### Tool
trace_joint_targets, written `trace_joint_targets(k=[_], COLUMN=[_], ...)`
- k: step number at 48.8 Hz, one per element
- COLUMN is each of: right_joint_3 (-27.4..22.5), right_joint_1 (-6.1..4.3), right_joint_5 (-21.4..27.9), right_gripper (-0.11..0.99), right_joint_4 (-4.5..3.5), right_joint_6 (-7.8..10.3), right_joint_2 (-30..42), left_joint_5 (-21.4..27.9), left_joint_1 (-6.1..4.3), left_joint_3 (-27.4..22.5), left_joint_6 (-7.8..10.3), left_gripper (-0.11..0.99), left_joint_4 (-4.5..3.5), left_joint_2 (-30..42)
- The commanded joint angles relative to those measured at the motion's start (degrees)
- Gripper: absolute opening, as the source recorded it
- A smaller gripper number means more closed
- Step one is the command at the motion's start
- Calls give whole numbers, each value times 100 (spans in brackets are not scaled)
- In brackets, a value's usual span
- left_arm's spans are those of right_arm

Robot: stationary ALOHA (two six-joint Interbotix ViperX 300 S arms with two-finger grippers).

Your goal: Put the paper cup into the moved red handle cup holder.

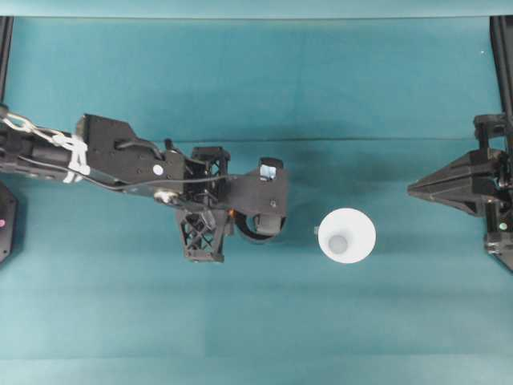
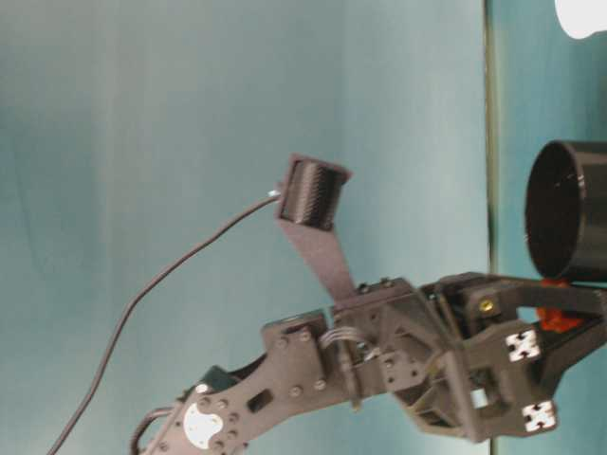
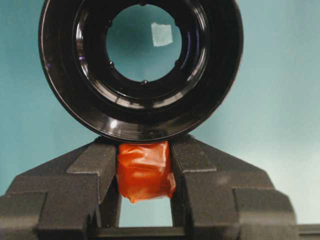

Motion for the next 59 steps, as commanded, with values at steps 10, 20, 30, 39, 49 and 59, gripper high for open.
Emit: trace_joint_targets(k=[10,20,30,39,49,59], right_joint_3=[-44,-44,-35,-35,-35,-35], right_joint_1=[0,0,0,-9,-9,0], right_joint_5=[-26,-26,-26,-26,-26,-26], right_gripper=[-9,-9,-9,-9,-9,-9], right_joint_4=[18,18,18,18,18,18], right_joint_6=[44,44,44,53,44,53], right_joint_2=[35,35,26,35,35,35], left_joint_5=[-141,-185,-229,-237,-255,-255], left_joint_1=[-9,-9,-9,-9,-9,-9], left_joint_3=[-62,-26,-18,0,9,9], left_joint_6=[9,62,220,220,211,202], left_gripper=[27,27,27,27,27,27], left_joint_4=[9,9,9,9,9,9], left_joint_2=[167,176,176,176,176,176])
